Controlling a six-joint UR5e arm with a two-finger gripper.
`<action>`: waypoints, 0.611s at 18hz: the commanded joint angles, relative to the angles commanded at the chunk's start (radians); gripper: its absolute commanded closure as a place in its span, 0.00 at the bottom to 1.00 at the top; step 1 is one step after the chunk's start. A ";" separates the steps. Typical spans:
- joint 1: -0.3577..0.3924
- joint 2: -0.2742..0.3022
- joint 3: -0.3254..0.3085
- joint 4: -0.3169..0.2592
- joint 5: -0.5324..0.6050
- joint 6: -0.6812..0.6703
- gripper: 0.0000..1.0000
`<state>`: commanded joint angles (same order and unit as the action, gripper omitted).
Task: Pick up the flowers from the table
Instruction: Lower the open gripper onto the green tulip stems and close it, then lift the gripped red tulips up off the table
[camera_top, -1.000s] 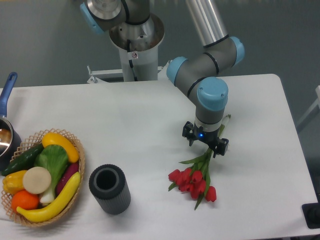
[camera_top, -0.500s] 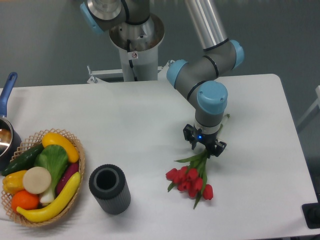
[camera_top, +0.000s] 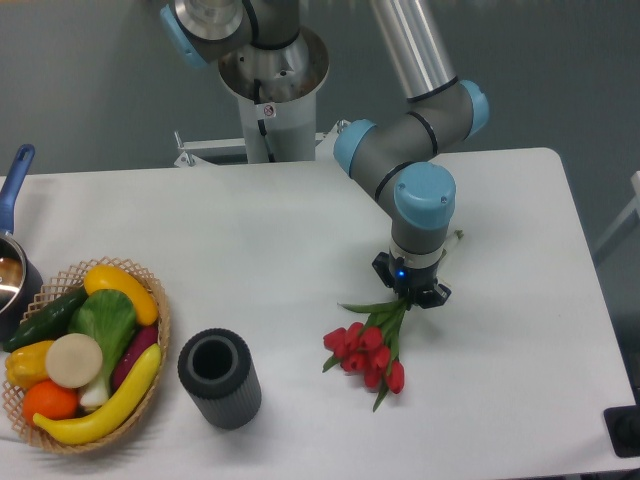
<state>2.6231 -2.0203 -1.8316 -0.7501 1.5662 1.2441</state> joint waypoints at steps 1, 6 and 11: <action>0.000 0.003 0.000 0.002 0.000 0.000 0.90; 0.003 0.021 0.018 0.000 0.006 0.002 0.89; 0.003 0.034 0.048 -0.011 0.006 0.002 0.90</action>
<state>2.6262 -1.9865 -1.7841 -0.7609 1.5723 1.2456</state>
